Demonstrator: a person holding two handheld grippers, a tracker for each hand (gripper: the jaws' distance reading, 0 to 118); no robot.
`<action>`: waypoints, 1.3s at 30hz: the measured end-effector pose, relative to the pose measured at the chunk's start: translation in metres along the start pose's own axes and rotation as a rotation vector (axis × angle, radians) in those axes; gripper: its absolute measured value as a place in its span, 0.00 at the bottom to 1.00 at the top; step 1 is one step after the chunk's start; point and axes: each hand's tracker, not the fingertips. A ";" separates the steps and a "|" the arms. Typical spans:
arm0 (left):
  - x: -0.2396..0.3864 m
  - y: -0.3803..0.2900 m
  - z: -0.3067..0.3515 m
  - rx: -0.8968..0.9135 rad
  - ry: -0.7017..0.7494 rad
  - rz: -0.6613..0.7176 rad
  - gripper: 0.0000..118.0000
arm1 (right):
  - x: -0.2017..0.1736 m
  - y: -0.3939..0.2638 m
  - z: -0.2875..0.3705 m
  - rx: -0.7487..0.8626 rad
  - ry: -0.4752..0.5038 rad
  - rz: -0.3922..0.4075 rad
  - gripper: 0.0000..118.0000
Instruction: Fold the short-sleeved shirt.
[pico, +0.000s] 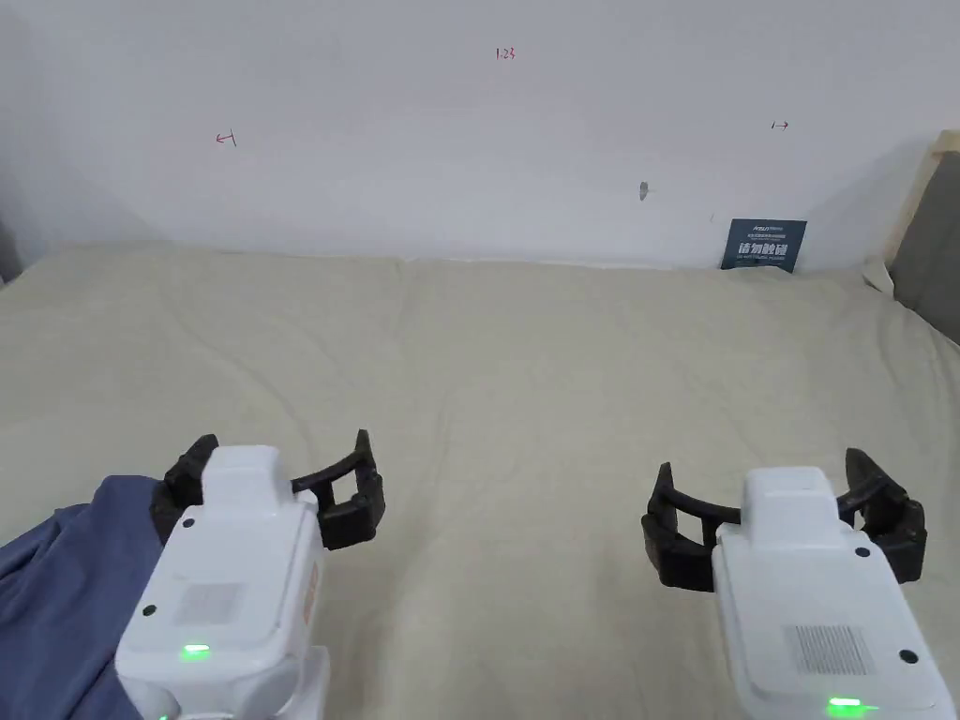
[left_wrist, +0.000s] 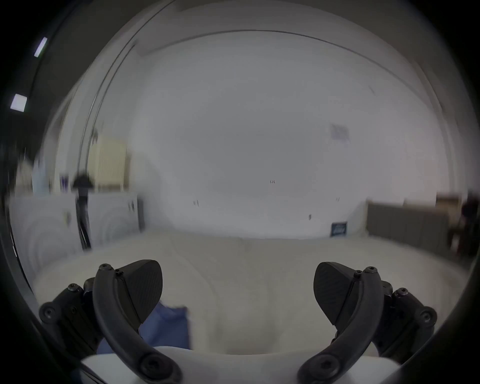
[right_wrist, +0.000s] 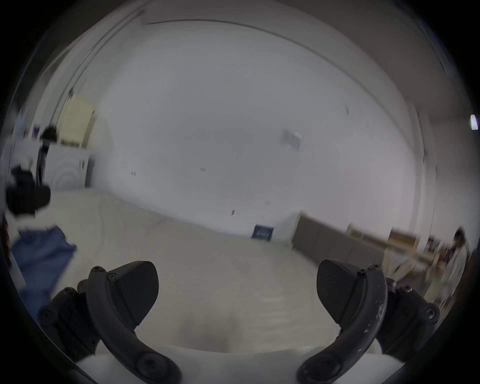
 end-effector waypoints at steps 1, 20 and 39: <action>0.003 -0.003 0.000 0.003 0.000 -0.022 1.00 | 0.000 -0.003 -0.001 -0.003 0.020 -0.032 1.00; -0.006 -0.011 0.000 -0.035 -0.012 0.012 0.99 | -0.003 -0.007 0.000 -0.012 0.030 -0.067 1.00; -0.006 -0.007 0.004 -0.023 -0.029 0.025 0.99 | -0.003 -0.005 0.001 -0.009 0.038 -0.057 1.00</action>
